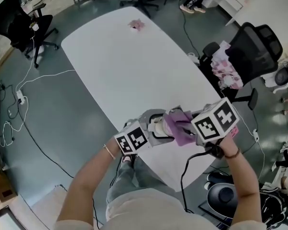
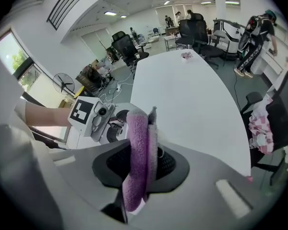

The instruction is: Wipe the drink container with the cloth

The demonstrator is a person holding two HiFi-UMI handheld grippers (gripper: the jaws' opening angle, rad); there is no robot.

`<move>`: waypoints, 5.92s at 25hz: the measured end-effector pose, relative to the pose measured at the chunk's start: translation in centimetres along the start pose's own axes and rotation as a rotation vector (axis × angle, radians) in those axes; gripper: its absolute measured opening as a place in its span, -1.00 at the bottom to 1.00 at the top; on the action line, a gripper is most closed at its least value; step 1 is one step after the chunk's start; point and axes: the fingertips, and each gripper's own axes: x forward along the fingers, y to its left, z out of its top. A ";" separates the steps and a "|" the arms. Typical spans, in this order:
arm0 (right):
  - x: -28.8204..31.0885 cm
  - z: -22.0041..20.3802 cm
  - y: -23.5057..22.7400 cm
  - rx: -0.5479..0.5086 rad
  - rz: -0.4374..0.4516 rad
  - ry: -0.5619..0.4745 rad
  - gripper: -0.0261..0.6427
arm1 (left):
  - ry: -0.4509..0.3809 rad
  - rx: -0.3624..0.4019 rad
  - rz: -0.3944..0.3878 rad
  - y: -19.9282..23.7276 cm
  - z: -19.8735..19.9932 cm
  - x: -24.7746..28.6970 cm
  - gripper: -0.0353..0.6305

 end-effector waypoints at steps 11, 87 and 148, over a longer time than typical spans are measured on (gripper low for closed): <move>-0.7 -0.5 -1.7 0.033 -0.057 0.001 -0.72 | 0.004 0.006 -0.001 -0.1 -0.3 0.0 0.24; -3.8 0.3 -6.5 0.081 -0.163 -0.057 -0.72 | 0.016 0.006 0.000 0.2 -0.5 0.1 0.24; 5.4 0.5 -6.9 -0.124 0.721 -0.023 -0.72 | -0.001 -0.031 0.015 -0.1 -0.3 -0.8 0.24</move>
